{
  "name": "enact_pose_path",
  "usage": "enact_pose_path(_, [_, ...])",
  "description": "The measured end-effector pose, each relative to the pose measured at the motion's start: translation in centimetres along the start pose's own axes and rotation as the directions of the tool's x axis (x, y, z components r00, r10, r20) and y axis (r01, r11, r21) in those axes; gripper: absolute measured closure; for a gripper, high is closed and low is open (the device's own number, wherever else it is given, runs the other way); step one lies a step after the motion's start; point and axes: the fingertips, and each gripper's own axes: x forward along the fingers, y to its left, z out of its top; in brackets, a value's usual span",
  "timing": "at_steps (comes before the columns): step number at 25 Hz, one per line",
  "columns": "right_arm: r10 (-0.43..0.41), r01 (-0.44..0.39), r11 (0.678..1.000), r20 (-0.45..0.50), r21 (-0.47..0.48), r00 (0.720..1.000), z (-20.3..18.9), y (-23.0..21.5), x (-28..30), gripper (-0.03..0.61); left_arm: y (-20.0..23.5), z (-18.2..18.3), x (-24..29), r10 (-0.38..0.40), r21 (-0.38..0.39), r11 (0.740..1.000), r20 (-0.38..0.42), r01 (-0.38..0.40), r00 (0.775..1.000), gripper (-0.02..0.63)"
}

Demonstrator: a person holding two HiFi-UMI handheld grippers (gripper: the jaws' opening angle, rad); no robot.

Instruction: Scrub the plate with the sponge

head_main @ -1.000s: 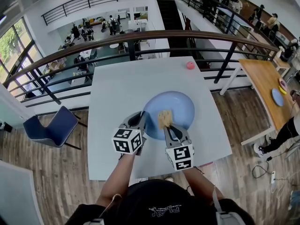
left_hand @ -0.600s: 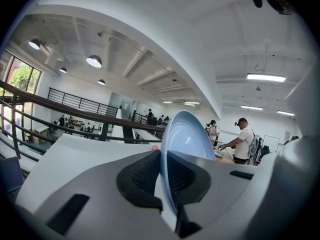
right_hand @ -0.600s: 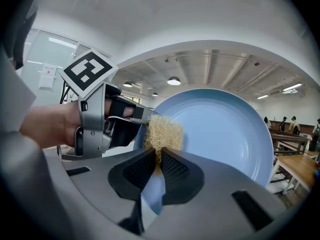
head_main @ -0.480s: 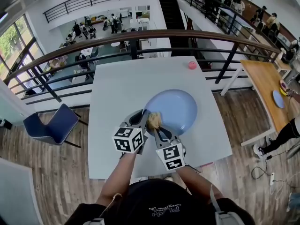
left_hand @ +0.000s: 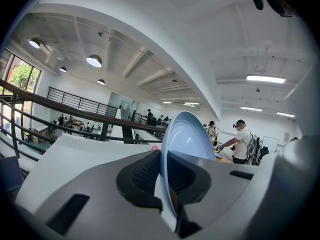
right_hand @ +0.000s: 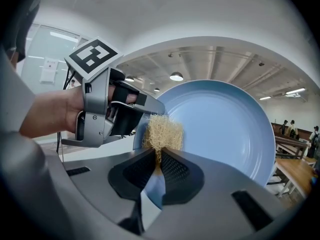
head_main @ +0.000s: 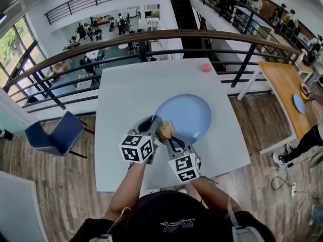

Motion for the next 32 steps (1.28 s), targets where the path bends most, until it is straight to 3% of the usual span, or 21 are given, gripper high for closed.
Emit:
enact_pose_path(8, [-0.035,0.035,0.999,-0.036,-0.007,0.999,-2.1,-1.9,-1.1,0.534,0.1,0.1,0.0,-0.001,-0.008,1.0,0.007,0.001,1.0,0.586])
enact_pose_path(16, [-0.129,0.131,0.991,-0.067,0.037,0.989,-3.3,-5.7,-2.6,0.534,-0.3,0.2,0.0,-0.006,-0.004,1.0,0.003,0.006,1.0,0.588])
enact_pose_path(32, [-0.295,0.298,0.951,-0.04,0.086,0.955,-2.5,-12.7,-4.8,0.534,-0.9,0.0,-0.4,-0.008,-0.004,1.0,-0.002,0.008,1.0,0.586])
